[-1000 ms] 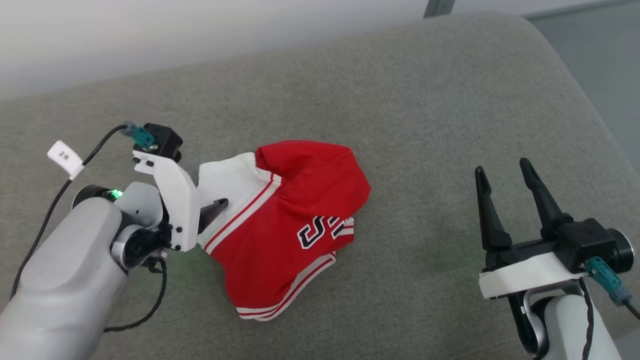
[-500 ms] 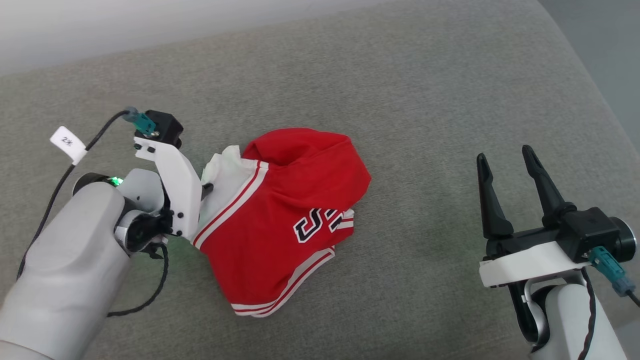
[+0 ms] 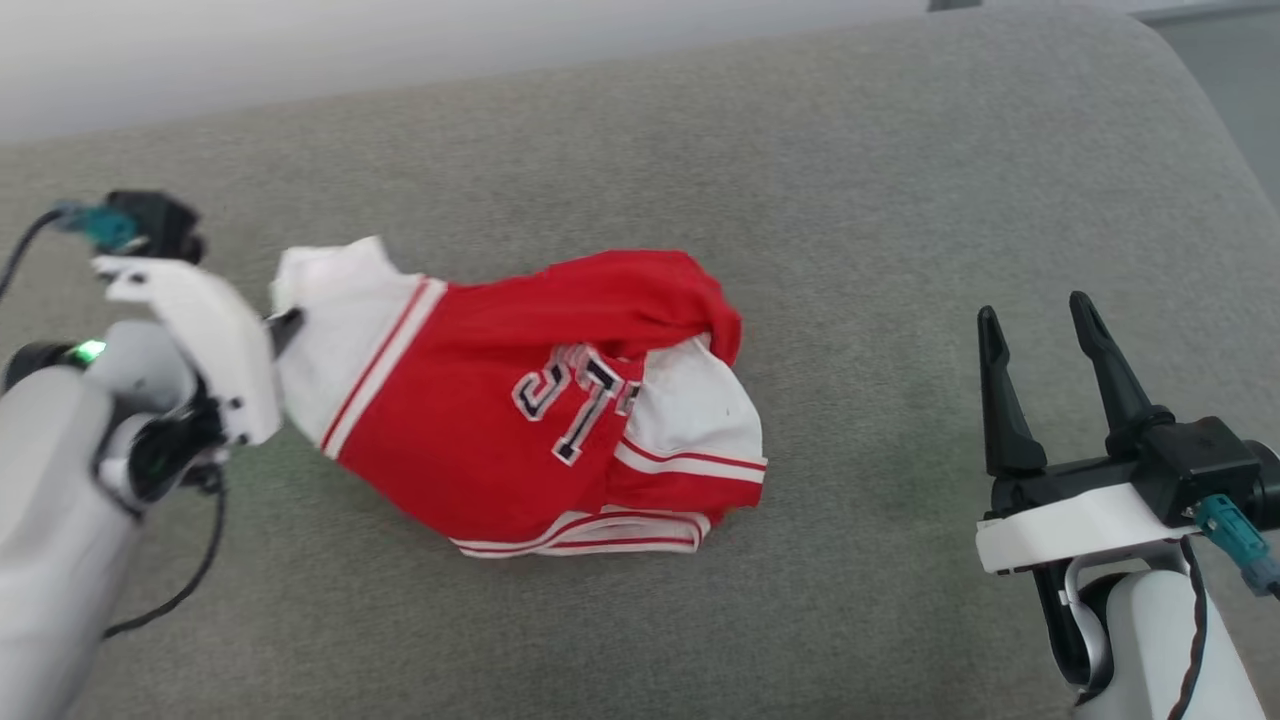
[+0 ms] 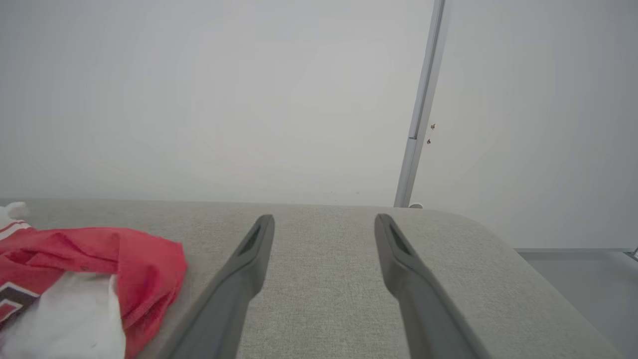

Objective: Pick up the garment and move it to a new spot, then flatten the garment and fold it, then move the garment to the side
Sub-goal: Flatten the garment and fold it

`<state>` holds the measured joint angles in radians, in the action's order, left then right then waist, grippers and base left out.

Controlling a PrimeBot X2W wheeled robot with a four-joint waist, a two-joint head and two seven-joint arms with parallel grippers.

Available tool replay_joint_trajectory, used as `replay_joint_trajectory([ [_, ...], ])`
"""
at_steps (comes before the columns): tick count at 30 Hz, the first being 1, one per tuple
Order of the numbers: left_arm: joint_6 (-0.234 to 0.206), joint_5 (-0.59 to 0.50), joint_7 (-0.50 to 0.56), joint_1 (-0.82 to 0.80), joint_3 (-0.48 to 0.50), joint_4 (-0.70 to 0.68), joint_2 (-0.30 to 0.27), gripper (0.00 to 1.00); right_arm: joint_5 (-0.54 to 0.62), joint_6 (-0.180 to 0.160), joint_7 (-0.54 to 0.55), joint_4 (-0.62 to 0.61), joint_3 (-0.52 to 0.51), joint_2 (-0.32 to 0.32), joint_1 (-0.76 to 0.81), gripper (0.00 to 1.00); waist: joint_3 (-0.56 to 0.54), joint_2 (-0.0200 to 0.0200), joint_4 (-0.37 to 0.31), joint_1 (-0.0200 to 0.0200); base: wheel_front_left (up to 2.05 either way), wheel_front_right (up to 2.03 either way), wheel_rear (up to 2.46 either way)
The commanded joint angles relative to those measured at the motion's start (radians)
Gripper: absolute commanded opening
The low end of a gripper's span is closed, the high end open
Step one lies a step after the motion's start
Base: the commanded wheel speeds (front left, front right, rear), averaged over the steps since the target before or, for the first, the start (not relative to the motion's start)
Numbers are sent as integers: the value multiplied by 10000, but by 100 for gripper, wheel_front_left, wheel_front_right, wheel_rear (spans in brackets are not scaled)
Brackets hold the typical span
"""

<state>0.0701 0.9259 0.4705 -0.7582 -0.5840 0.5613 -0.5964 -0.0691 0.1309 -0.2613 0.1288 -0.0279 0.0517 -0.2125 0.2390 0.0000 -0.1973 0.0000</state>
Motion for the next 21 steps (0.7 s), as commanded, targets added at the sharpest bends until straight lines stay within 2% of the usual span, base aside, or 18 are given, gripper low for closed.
replay_joint_trajectory([
  [1, -145, 67, -110, 284, 119, -171, -193, 0, 82, -1, -49, -24, -8, -4, 106, 100, -69, 0, 148, 0, 0, 0, 0],
  [7, -1042, 323, -237, 1551, 552, -960, -1011, 0, 167, -1, -49, 32, -38, -3, 195, 100, -206, 0, 489, 0, 0, 0, 0],
  [12, -1738, 386, -232, 2855, 572, -1418, -1432, 0, 215, -1, -49, 106, -45, -3, 325, 100, -360, 0, 780, 0, 0, 0, 0],
  [14, -1843, 491, -153, 3140, 546, -1435, -1389, 0, 186, -1, -49, 137, 1, -3, 355, 100, -416, 0, 878, 0, 0, 0, 0],
  [18, -1763, 617, -330, 3416, 524, -1507, -1162, 0, 63, -1, -49, 242, 184, 62, 392, 100, -564, 0, 1075, 0, 0, 0, 0],
  [19, -1757, 591, -433, 3446, 527, -1537, -1139, 32, -13, -1, -49, 281, 282, 98, 406, 100, -600, 0, 1127, 0, 0, 0, 0],
  [20, -1732, 559, -540, 3478, 515, -1567, -1101, 76, -69, -1, -49, 344, 411, 155, 424, 100, -638, 0, 1181, 0, 0, 0, 0],
  [21, -1716, 555, -620, 3513, 512, -1590, -1056, 100, -155, -1, -49, 425, 561, 213, 441, 100, -679, 0, 1236, 0, 0, 0, 0],
])
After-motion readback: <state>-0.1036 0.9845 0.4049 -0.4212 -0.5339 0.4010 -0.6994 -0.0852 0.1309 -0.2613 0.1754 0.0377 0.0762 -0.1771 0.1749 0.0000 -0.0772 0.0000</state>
